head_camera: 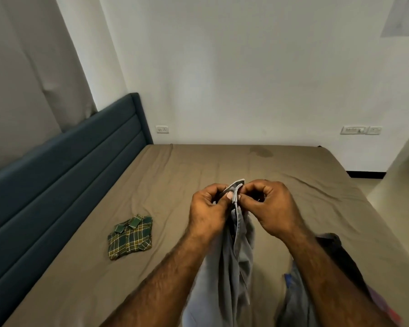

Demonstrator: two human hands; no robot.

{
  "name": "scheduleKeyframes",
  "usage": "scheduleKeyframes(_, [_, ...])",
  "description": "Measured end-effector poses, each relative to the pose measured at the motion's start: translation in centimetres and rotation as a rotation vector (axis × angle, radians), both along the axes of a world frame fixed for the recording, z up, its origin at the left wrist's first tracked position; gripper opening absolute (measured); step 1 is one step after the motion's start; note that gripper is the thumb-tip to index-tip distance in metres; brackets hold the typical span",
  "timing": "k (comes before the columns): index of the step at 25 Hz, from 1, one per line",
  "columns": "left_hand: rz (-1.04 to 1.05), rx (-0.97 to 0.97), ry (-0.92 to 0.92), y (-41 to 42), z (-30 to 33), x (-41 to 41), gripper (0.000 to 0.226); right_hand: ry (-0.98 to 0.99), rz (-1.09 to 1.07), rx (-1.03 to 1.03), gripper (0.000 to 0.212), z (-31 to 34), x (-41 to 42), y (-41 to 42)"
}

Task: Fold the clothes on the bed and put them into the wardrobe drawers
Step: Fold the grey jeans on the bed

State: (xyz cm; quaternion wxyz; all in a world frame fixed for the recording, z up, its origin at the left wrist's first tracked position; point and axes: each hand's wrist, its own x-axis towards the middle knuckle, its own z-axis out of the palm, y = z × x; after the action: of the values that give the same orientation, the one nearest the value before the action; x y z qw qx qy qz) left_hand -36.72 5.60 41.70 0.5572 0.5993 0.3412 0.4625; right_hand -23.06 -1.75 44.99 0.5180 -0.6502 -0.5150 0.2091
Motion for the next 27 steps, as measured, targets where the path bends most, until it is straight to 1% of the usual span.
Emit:
scheduleKeyframes(3, [-0.030,-0.131,-0.042,-0.7,0.8,1.0,0.010,-0.041,-0.002,0.065,0.011,-1.0,1.4,-0.1])
scheduleKeyframes(6, [-0.040,-0.205,-0.049,-1.6,1.4,1.3,0.018,-0.221,-0.040,0.115,0.014,-2.2,1.9,0.1])
scheduleKeyframes(8, [-0.004,-0.161,0.044,-1.4,1.8,1.5,0.016,-0.316,-0.003,0.157,0.014,-2.6,2.1,0.0])
scheduleKeyframes(10, [0.080,-0.086,0.184,-0.7,2.1,1.7,0.010,-0.350,0.034,0.204,0.010,-3.2,2.2,0.1])
scheduleKeyframes(11, [0.114,-0.077,0.225,-0.5,2.2,1.7,0.011,-0.307,0.043,0.213,0.010,-3.4,2.2,0.0])
scheduleKeyframes(12, [0.114,-0.098,0.219,-0.5,2.5,1.8,0.012,-0.223,0.048,0.207,0.010,-3.4,2.5,0.2])
scheduleKeyframes(13, [0.071,-0.140,0.173,-0.5,2.5,1.8,0.014,-0.101,0.061,0.190,0.011,-3.2,3.0,0.3])
scheduleKeyframes(15, [-0.011,-0.206,0.045,-0.8,2.5,1.7,0.017,0.173,0.177,0.122,0.016,-2.4,3.9,0.9])
scheduleKeyframes(16, [-0.014,-0.196,0.023,-0.8,2.2,1.7,0.019,0.227,0.239,0.086,0.016,-2.0,4.1,1.1])
scheduleKeyframes(17, [0.033,-0.135,0.075,-0.9,1.9,1.8,0.021,0.183,0.258,0.076,0.015,-1.9,4.2,1.2])
scheduleKeyframes(18, [0.111,-0.025,0.198,-0.9,1.7,1.9,0.022,0.055,0.225,0.096,0.013,-2.0,4.1,1.4])
scheduleKeyframes(19, [0.195,0.109,0.351,-0.9,1.4,2.1,0.022,-0.113,0.160,0.134,0.010,-2.0,3.8,1.2])
scheduleKeyframes(20, [0.266,0.224,0.471,-1.2,1.4,2.3,0.022,-0.223,0.105,0.181,0.009,-2.1,3.5,1.1])
scheduleKeyframes(21, [0.314,0.271,0.516,-1.4,1.4,2.5,0.022,-0.217,0.082,0.207,0.010,-2.2,3.3,1.1])
scheduleKeyframes(22, [0.307,0.240,0.492,-1.4,1.4,2.7,0.023,-0.102,0.091,0.201,0.011,-2.1,3.3,1.2])
scheduleKeyframes(23, [0.263,0.154,0.388,-1.4,1.5,2.8,0.024,0.044,0.121,0.148,0.013,-2.0,3.5,1.4])
scheduleKeyframes(24, [0.206,0.047,0.255,-1.4,1.4,2.8,0.026,0.148,0.155,0.075,0.016,-1.9,3.9,1.8])
scheduleKeyframes(26, [0.080,-0.121,0.004,-1.6,1.4,2.7,0.024,0.244,0.241,-0.057,0.023,-1.5,4.5,2.3])
scheduleKeyframes(27, [0.028,-0.163,-0.080,-1.7,1.3,2.6,0.022,0.264,0.277,-0.093,0.025,-1.2,4.6,2.4])
